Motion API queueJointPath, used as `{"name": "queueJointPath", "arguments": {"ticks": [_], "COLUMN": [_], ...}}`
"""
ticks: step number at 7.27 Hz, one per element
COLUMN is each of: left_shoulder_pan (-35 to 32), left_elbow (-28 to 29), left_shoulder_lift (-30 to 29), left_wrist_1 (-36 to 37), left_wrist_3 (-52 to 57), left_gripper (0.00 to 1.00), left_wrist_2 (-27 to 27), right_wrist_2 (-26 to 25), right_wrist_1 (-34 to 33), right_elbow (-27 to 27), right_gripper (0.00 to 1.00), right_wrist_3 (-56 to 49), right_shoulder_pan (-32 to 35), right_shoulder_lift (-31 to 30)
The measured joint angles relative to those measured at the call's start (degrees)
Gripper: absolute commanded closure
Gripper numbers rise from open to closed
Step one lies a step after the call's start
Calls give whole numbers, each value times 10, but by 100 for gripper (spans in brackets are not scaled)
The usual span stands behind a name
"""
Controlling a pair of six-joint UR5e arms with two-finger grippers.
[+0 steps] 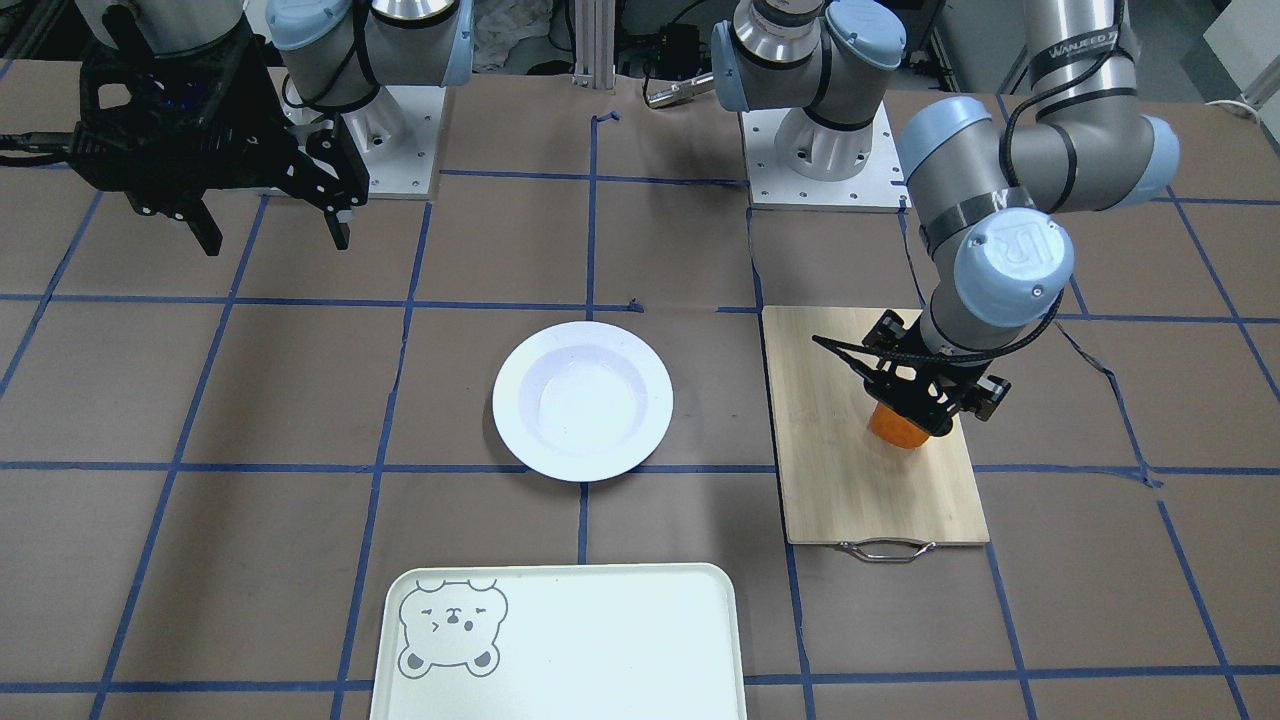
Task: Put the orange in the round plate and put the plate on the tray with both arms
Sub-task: 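Lower the left gripper onto the orange on the cutting board and grasp it, then carry the orange with the left gripper onto the white plate and release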
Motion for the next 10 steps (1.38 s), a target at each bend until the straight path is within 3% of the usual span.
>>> {"name": "queueJointPath", "arguments": {"ticks": [1,3,4,6,7,9,10], "left_shoulder_pan": [2,3,3,2,-4,-32,-59], "left_elbow": [-18,-30,-29,-16,6,72,88], "left_shoulder_lift": [-19,-46,-52,-48,-43,-34,-30], "left_wrist_1": [36,83,92,80,36,-93,-125], "left_wrist_3": [17,30,33,5,-54,-213,-303], "left_gripper": [13,86,100,100,100,100,100], "left_wrist_2": [8,15,16,4,-15,-101,-139], "right_wrist_2": [1,4,4,4,4,4,4], "right_wrist_1": [-2,0,0,-1,0,0,1], "right_elbow": [0,1,1,1,1,2,2], "right_gripper": [0,0,0,0,0,0,0], "right_wrist_3": [0,1,1,1,2,2,3], "right_shoulder_pan": [0,2,1,1,1,0,1], "right_shoulder_lift": [0,0,0,0,0,0,0]}}
